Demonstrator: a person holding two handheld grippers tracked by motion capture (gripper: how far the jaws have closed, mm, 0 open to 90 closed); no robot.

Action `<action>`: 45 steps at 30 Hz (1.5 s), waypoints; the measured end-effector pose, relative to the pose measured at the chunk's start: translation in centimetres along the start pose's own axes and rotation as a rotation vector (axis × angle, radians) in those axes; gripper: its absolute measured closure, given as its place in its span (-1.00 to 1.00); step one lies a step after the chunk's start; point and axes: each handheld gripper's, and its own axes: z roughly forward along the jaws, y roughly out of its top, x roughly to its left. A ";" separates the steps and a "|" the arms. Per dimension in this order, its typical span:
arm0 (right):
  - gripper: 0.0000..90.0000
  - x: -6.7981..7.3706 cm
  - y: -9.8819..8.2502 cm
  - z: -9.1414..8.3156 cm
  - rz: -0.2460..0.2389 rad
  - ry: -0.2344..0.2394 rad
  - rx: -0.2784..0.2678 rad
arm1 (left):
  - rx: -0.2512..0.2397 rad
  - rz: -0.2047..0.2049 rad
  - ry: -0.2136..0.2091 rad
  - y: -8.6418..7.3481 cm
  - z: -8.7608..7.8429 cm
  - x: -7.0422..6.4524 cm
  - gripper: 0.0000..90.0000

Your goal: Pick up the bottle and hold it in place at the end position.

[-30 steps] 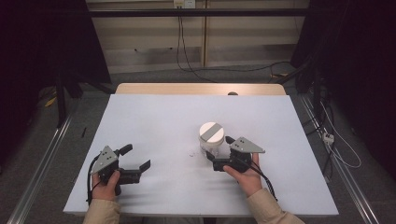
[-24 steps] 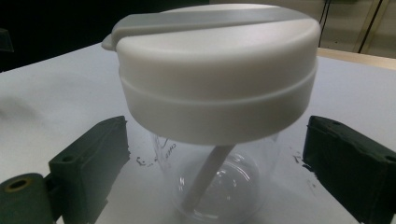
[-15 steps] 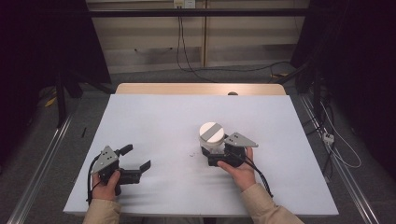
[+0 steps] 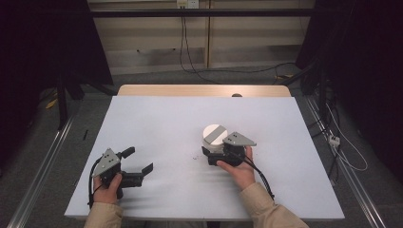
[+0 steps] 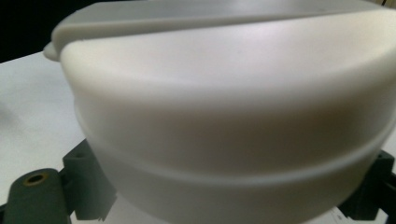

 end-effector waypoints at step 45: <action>-0.59 -0.6 1.6 0.8 -0.068 -0.009 -0.058 | -0.003 -0.005 -0.003 -0.1 0.1 0.0 -0.93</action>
